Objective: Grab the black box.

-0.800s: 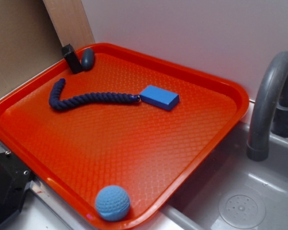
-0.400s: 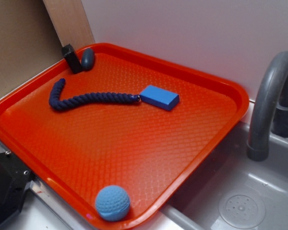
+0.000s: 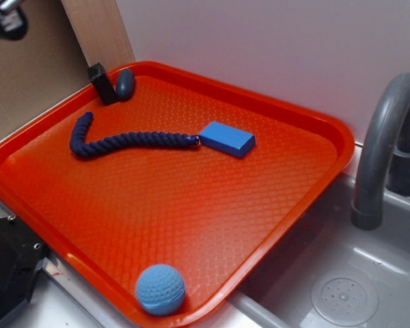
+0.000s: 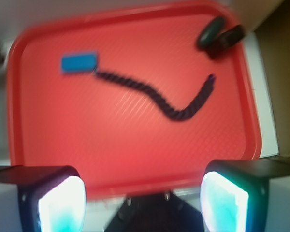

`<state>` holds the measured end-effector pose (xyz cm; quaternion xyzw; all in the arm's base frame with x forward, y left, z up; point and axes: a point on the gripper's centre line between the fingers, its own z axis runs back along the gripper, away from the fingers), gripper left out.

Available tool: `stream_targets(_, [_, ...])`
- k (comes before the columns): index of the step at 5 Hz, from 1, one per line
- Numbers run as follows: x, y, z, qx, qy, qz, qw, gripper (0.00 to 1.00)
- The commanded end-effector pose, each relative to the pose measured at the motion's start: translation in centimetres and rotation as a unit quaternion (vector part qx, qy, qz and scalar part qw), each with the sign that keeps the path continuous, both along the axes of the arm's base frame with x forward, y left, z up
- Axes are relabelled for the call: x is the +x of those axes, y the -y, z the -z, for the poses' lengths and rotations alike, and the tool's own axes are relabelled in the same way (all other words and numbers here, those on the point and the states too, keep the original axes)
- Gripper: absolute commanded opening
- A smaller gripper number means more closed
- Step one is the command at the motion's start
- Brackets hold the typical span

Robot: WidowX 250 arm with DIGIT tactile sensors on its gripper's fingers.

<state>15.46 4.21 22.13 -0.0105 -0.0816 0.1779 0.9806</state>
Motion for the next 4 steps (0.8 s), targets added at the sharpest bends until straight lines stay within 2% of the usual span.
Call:
stream_targets(1, [3.9,-7.0,5.5,-0.024,0.032,-0.198,0.979,1.00])
stream_targets(2, [4.3,-10.0,7.9,0.011,0.057,-0.260,0.964,1.00])
stream_targets(3, [5.6,-12.3,10.2,0.024,0.054,-0.286,0.956,1.00])
stream_targets(4, [5.1,-13.3,11.5,0.031,0.046,-0.281,0.958,1.00])
